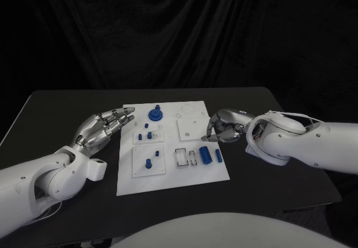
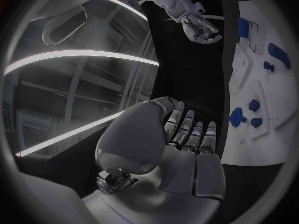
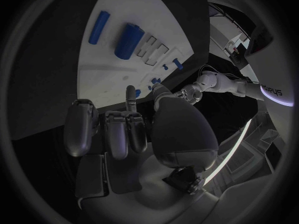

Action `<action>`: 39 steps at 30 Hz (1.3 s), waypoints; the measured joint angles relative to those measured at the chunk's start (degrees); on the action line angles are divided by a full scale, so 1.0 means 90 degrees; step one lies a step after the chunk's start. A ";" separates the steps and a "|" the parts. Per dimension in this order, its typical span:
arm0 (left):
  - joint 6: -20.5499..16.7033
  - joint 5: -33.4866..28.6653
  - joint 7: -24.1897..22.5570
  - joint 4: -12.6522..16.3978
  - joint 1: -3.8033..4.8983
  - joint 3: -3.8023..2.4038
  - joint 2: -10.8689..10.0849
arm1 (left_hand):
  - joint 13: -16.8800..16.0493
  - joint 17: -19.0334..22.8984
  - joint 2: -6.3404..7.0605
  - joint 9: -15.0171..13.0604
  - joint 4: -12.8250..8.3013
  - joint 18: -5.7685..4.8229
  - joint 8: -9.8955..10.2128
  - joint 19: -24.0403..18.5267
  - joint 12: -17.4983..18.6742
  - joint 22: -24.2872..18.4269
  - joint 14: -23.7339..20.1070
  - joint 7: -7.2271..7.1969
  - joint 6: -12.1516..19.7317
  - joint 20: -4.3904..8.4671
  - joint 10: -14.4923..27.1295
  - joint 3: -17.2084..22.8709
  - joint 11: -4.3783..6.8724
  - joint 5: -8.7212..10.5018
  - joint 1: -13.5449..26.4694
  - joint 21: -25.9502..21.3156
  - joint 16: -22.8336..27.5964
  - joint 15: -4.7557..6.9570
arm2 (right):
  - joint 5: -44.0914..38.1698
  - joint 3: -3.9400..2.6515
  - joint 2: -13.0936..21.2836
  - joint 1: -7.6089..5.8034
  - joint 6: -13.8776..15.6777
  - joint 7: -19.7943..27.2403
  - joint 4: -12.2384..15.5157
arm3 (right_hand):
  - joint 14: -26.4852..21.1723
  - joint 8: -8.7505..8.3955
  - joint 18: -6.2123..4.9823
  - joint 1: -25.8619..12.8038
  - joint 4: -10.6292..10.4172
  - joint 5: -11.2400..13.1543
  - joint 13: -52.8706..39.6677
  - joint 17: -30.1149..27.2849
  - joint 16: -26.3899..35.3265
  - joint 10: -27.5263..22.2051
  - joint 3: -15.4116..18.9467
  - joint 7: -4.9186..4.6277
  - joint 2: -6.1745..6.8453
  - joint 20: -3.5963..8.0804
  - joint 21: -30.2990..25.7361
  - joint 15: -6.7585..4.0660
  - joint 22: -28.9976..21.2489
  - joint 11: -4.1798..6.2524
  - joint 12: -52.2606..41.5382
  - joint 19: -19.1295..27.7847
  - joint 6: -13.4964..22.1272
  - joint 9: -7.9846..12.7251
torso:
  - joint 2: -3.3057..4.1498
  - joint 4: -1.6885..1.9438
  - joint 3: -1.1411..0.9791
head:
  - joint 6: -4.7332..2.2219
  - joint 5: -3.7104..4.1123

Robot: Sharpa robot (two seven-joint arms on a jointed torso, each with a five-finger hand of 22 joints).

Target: Assemble the parts on the task board

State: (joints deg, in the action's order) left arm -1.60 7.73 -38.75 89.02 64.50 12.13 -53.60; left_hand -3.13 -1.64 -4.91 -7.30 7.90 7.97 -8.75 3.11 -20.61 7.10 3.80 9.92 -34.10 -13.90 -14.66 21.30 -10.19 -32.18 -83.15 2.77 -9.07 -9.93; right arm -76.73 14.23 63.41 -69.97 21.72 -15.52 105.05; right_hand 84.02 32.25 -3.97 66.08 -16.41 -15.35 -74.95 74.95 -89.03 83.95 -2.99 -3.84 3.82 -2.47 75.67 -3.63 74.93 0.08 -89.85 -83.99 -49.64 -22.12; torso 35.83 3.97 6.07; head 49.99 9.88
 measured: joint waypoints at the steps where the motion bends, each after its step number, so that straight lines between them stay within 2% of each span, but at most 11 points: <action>1: 0.0000 0.0000 0.0000 0.0014 0.0000 0.0000 -0.0016 | 0.0000 0.0000 0.0000 0.0000 0.0000 0.0000 0.0000 0.0000 -0.0002 0.0001 0.0000 0.0000 0.0000 0.0000 0.0000 0.0000 0.0000 0.0000 0.0000 0.0000 0.0000 0.0000 | -0.0067 0.0000 0.0000 0.0021 -0.0016 -0.0090 0.0016 | 0.0001 0.0047 0.0000 -0.0014 0.0006 -0.0091 0.0000 0.0000 0.0040 0.0000 0.0007 0.0019 -0.0014 0.0023 0.0069 -0.0031 0.0000 0.0015 0.0000 -0.0007 -0.0019 -0.0044 | 0.0009 -0.0007 -0.0004 | 0.0000 0.0004; 2: -0.0001 0.0000 -0.0001 0.0033 0.0000 -0.0001 -0.0041 | 0.0000 0.0000 0.0000 0.0000 0.0000 0.0000 0.0000 0.0000 -0.0024 0.0006 0.0000 0.0000 0.0000 0.0000 0.0000 0.0000 0.0000 0.0000 0.0000 0.0000 0.0000 0.0000 | -0.0159 0.0000 0.0001 0.0053 -0.0039 -0.0202 0.0041 | 0.0001 0.0103 0.0018 -0.0014 0.0006 -0.0174 0.0000 0.0000 0.0083 0.0002 0.0007 0.0025 -0.0014 0.0024 0.0154 -0.0031 0.0000 0.0017 0.0000 -0.0008 -0.0025 -0.0101 | 0.0016 -0.0013 -0.0008 | 0.0000 0.0007; 3: -0.0001 0.0000 -0.0001 0.0043 0.0000 -0.0001 -0.0058 | 0.0000 0.0000 0.0000 0.0000 0.0000 0.0000 0.0000 0.0000 -0.0026 0.0015 0.0000 0.0000 0.0000 0.0000 0.0000 0.0000 0.0000 0.0000 0.0000 0.0000 0.0000 0.0000 | -0.0226 0.0001 -0.0001 0.0077 -0.0056 -0.0280 0.0058 | 0.0001 0.0141 0.0099 -0.0014 0.0006 -0.0221 0.0000 0.0000 0.0105 0.0023 0.0006 0.0025 -0.0014 0.0027 0.0214 -0.0031 0.0000 0.0038 0.0000 -0.0005 -0.0025 -0.0151 | 0.0024 -0.0018 -0.0012 | 0.0000 0.0015; 7: -0.0001 0.0000 -0.0003 0.0050 0.0000 -0.0001 -0.0099 | 0.0000 -0.0002 0.0000 -0.0007 0.0000 0.0000 0.0000 0.0000 -0.0026 0.0028 0.0003 0.0000 0.0000 0.0000 -0.0022 0.0000 -0.0021 0.0000 0.0000 0.0000 0.0000 -0.0003 | -0.0495 0.0004 -0.0041 0.0156 -0.0130 -0.0564 0.0088 | -0.0021 0.0215 0.0099 -0.0016 0.0006 -0.0263 0.0001 -0.0001 0.0105 0.0022 0.0042 0.0054 -0.0016 0.0063 0.0338 -0.0053 0.0000 0.0037 0.0000 -0.0002 0.0020 -0.0289 | 0.0032 -0.0029 -0.0016 | 0.0000 0.0021; 14: 0.0006 0.0000 -0.0005 0.0010 0.0000 -0.0001 -0.0100 | 0.0000 -0.0014 0.0000 -0.0007 -0.0017 0.0001 0.0000 0.0038 -0.0025 0.0036 0.0071 0.0000 0.0000 -0.0038 -0.0022 0.0017 -0.0021 0.0000 0.0000 0.0000 -0.0076 -0.0070 | -0.0851 0.0001 -0.0146 0.0256 -0.0230 -0.0862 0.0089 | 0.0002 0.0342 0.0098 -0.0256 -0.0029 -0.0263 0.0001 -0.0001 0.0105 0.0022 0.0111 0.0049 -0.0036 0.0069 0.0375 -0.0075 -0.0001 0.0037 0.0000 -0.0008 0.0159 -0.0499 | 0.0092 -0.0035 -0.0023 | 0.0000 -0.0084; 21: 0.0043 0.0000 -0.0007 -0.0071 0.0000 -0.0001 -0.0084 | -0.0001 -0.0028 0.0000 -0.0007 -0.0035 0.0001 0.0000 0.0047 -0.0069 0.0054 0.0116 0.0000 0.0000 -0.0095 -0.0044 0.0034 -0.0043 -0.0024 0.0000 0.0000 -0.0143 -0.0115 | -0.1071 0.0002 -0.0285 0.0313 -0.0310 -0.1022 0.0068 | 0.0002 0.0414 0.0098 -0.0486 -0.0029 -0.0181 0.0002 -0.0001 0.0104 -0.0002 0.0147 0.0070 -0.0080 0.0069 0.0375 -0.0075 -0.0001 0.0060 0.0000 -0.0008 0.0228 -0.0629 | 0.0126 -0.0032 -0.0012 | 0.0000 -0.0133; 25: 0.0063 0.0000 -0.0008 -0.0097 0.0000 -0.0001 -0.0080 | -0.0001 -0.0034 0.0000 -0.0007 -0.0053 0.0000 0.0000 0.0069 -0.0070 0.0065 0.0139 0.0000 0.0000 -0.0118 -0.0075 0.0052 -0.0074 -0.0024 0.0000 0.0000 -0.0177 -0.0138 | -0.1153 0.0002 -0.0327 0.0338 -0.0364 -0.1089 0.0050 | 0.0001 0.0443 0.0097 -0.0661 -0.0037 -0.0084 0.0002 -0.0001 0.0105 -0.0002 0.0193 0.0070 -0.0142 0.0069 0.0425 -0.0075 -0.0001 0.0060 0.0000 -0.0008 0.0228 -0.0703 | 0.0146 -0.0007 0.0005 | 0.0000 -0.0127; 27: 0.0077 0.0000 -0.0008 -0.0114 0.0000 0.0000 -0.0081 | -0.0002 -0.0034 0.0000 -0.0011 -0.0053 0.0000 0.0000 0.0069 -0.0077 0.0073 0.0139 -0.0020 -0.0025 -0.0118 -0.0076 0.0052 -0.0075 -0.0024 0.0000 0.0000 -0.0177 -0.0138 | -0.1199 -0.0002 -0.0347 0.0352 -0.0413 -0.1133 0.0047 | 0.0002 0.0443 0.0097 -0.0730 -0.0037 -0.0027 0.0002 -0.0002 0.0105 -0.0002 0.0193 0.0070 -0.0128 0.0069 0.0436 -0.0075 -0.0001 0.0060 0.0000 -0.0008 0.0228 -0.0731 | 0.0154 0.0002 0.0013 | 0.0000 -0.0136; 28: 0.0084 0.0000 -0.0008 -0.0119 0.0000 0.0001 -0.0081 | -0.0005 -0.0034 0.0000 -0.0015 -0.0053 0.0000 0.0000 0.0069 -0.0099 0.0073 0.0139 -0.0001 -0.0045 -0.0118 -0.0076 0.0052 -0.0075 -0.0024 0.0000 0.0000 -0.0177 -0.0138 | -0.1219 -0.0002 -0.0352 0.0360 -0.0439 -0.1154 0.0045 | 0.0002 0.0443 0.0097 -0.0779 -0.0037 -0.0004 0.0002 -0.0002 0.0104 -0.0002 0.0193 0.0070 -0.0171 0.0069 0.0436 -0.0075 -0.0001 0.0060 0.0000 -0.0008 0.0228 -0.0746 | 0.0157 0.0005 0.0016 | 0.0000 -0.0145; 31: 0.0107 0.0000 -0.0008 -0.0135 0.0000 0.0002 -0.0074 | -0.0007 -0.0034 0.0000 -0.0015 -0.0053 0.0000 0.0000 0.0086 -0.0099 0.0078 0.0164 0.0000 -0.0046 -0.0134 -0.0103 0.0052 -0.0101 -0.0024 0.0000 0.0000 -0.0201 -0.0163 | -0.1288 -0.0001 -0.0371 0.0398 -0.0538 -0.1236 0.0030 | 0.0002 0.0443 0.0097 -0.1138 -0.0038 0.0009 0.0002 -0.0002 0.0104 0.0021 0.0243 0.0070 -0.0223 0.0069 0.0471 -0.0075 -0.0001 0.0083 0.0000 -0.0008 0.0228 -0.0811 | 0.0161 0.0012 0.0020 | 0.0000 -0.0168; 39: 0.0173 -0.0001 -0.0009 -0.0164 -0.0001 0.0000 -0.0039 | -0.0007 -0.0041 0.0000 -0.0023 -0.0053 0.0000 0.0000 0.0092 -0.0125 0.0084 0.0172 0.0023 -0.0069 -0.0140 -0.0125 0.0088 -0.0124 -0.0024 0.0000 0.0000 -0.0220 -0.0172 | -0.1463 0.0000 -0.0475 0.0511 -0.0834 -0.1443 -0.0029 | -0.0015 0.0467 0.0097 -0.1167 -0.0038 0.0009 0.0003 -0.0002 0.0129 0.0021 0.0243 0.0073 -0.0207 0.0086 0.0430 -0.0092 -0.0002 0.0083 0.0000 0.0010 0.0225 -0.0840 | 0.0165 0.0019 0.0021 | 0.0000 -0.0208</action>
State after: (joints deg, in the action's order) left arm -0.05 7.72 -38.83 87.55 64.49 12.13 -53.95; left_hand -3.19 -2.01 -4.92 -7.51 7.42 7.97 -8.75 3.94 -21.74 7.86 5.35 10.13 -34.72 -15.16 -15.78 22.09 -11.30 -32.40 -83.15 2.77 -11.05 -11.47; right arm -89.89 14.23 59.14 -65.37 14.22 -28.50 104.78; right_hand 83.88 36.46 -3.10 55.57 -16.75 -15.27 -74.92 74.93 -87.86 84.14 -0.80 -3.18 1.95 -1.69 79.54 -4.46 74.91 0.83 -89.85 -83.90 -47.61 -29.68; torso 37.32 4.14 6.26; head 49.99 8.00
